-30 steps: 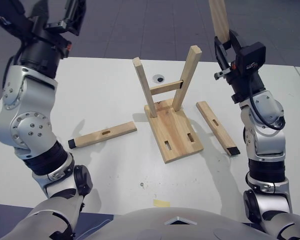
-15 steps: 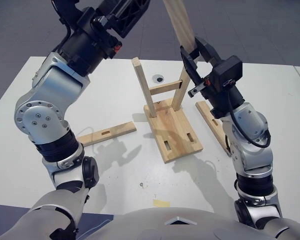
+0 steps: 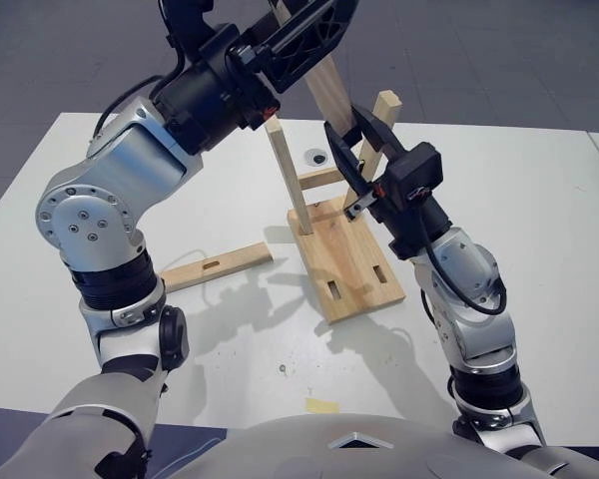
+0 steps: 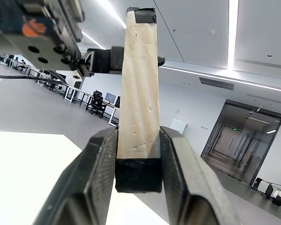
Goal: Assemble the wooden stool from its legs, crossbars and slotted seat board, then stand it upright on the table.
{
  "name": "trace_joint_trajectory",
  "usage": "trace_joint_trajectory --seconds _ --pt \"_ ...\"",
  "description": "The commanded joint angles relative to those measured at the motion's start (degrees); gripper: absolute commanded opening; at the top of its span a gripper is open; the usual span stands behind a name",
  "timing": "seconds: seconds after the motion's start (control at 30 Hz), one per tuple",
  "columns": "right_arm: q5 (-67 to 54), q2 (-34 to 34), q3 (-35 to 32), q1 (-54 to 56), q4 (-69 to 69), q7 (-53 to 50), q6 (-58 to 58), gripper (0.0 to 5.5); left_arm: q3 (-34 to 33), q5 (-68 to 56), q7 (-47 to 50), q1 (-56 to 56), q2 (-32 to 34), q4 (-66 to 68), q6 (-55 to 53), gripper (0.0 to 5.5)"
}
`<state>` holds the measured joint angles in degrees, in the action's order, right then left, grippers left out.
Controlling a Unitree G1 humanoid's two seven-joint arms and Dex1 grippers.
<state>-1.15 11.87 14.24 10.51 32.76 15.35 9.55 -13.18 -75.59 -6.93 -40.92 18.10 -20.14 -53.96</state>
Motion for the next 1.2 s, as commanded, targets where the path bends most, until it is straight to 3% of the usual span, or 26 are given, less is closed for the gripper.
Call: trace_joint_trajectory --seconds 0.03,0.57,0.87,0.9,1.07,1.2 --pt "0.73 -0.92 -0.12 -1.34 0.8 -0.92 -0.19 1.31 0.45 -0.5 -0.86 -1.52 2.81 0.33 -0.72 3.48" --pt "1.14 -1.81 -1.28 -2.94 1.84 -2.09 0.96 1.31 4.4 -0.86 -3.63 -2.42 3.01 0.22 -0.96 0.8" --pt "1.19 -2.02 -1.58 -3.6 1.8 -2.28 1.14 1.31 5.45 6.26 -5.7 -2.61 4.74 0.15 2.31 0.53" --pt "0.96 -2.14 -1.72 -3.66 1.75 -2.31 1.34 1.68 4.49 6.76 -5.9 -3.07 4.76 0.36 3.43 0.49" --pt "0.31 -2.45 -2.58 -4.35 1.03 -2.45 2.15 2.51 -3.4 6.33 -6.97 -6.57 6.95 4.04 8.29 0.44" --pt "0.1 -2.5 -3.7 -5.28 1.16 -2.86 2.35 3.18 -10.62 9.3 -11.1 -8.35 15.45 10.97 11.19 0.44"
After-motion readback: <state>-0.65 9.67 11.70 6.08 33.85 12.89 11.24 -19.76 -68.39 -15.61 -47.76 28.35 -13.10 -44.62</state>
